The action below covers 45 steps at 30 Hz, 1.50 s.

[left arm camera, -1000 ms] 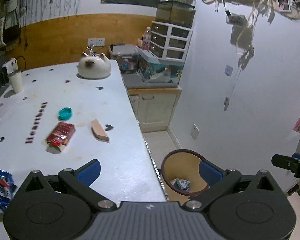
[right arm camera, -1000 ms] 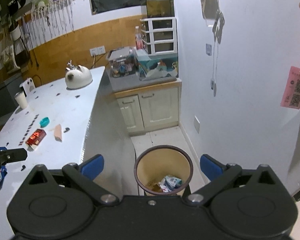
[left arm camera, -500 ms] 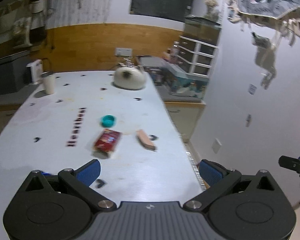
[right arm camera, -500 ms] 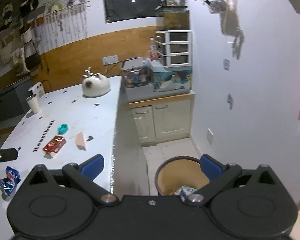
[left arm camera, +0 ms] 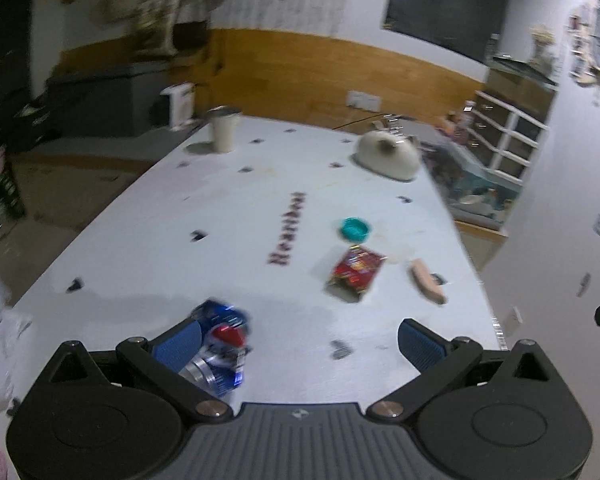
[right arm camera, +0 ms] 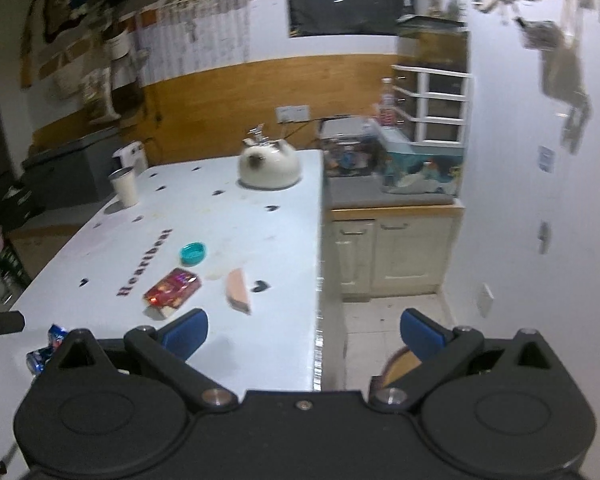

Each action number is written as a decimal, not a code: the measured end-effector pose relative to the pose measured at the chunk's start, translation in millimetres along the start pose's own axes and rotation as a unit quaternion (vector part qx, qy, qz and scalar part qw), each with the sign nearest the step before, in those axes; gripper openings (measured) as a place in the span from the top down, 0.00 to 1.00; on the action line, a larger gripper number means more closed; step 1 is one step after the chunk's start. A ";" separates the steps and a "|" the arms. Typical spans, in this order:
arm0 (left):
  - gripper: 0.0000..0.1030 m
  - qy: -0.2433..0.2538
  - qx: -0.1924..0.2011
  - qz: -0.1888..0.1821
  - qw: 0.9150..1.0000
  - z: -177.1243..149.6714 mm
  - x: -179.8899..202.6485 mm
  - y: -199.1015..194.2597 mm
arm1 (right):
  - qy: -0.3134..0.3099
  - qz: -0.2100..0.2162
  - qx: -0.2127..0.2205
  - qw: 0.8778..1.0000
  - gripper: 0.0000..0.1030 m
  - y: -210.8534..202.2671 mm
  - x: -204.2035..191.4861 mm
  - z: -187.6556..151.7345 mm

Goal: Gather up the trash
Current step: 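Grasp the blue Pepsi can with the left tool while the right tool grasps the red packet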

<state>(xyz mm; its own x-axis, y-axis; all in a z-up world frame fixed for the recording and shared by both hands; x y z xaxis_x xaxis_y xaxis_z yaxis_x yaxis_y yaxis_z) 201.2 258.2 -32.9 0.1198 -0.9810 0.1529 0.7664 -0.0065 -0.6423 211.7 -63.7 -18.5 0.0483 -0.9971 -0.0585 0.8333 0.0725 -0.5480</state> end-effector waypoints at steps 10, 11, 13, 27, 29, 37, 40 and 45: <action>0.00 -0.050 -0.034 0.060 0.996 -18.5 -61.3 27.9 | -0.046 0.049 -0.026 0.997 0.00 53.1 -51.1 15.5; 0.00 -0.050 -0.035 0.063 0.996 -19.2 -66.0 29.9 | -0.047 0.052 -0.029 0.997 0.00 59.4 -54.7 17.0; 0.00 -0.048 -0.035 0.065 0.996 -20.4 -73.8 34.5 | -0.051 0.058 -0.035 0.996 0.00 73.1 -61.0 20.4; 0.00 0.096 -0.082 -0.008 0.992 -8.0 -88.4 98.1 | -0.018 0.060 -0.098 0.993 0.00 188.2 -88.5 39.2; 0.00 0.114 -0.092 -0.014 0.989 -7.4 -88.8 108.4 | -0.012 0.059 -0.109 0.992 0.00 201.8 -92.9 39.7; 0.00 0.165 -0.127 -0.042 0.977 -6.0 -82.2 137.1 | 0.036 0.063 -0.152 0.986 0.00 246.0 -117.0 40.0; 0.00 0.184 -0.142 -0.054 0.971 -7.7 -76.9 146.6 | 0.070 0.070 -0.173 0.980 0.03 259.9 -128.8 37.9; 0.02 0.209 -0.161 -0.071 0.962 -8.5 -74.6 157.7 | 0.137 0.068 -0.213 0.965 0.09 283.0 -146.8 32.4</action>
<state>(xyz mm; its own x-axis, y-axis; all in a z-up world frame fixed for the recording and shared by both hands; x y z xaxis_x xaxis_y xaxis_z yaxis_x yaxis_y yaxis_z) 307.7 328.8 -152.0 -0.2872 -0.9577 -0.0168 0.5133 -0.1390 -0.8469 458.2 102.5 -137.9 -0.0546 -0.9389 -0.3398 0.5252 0.2624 -0.8095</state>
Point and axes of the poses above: each gripper's, at about its wrist camera, not at the fingertips, and y roughly the way its jaws point, x to its right, z to its top, the point moved 1 cm from there along y, roughly the way its jaws point, and after that the axes turned 1 degree about -y, right-handed, at the moved point
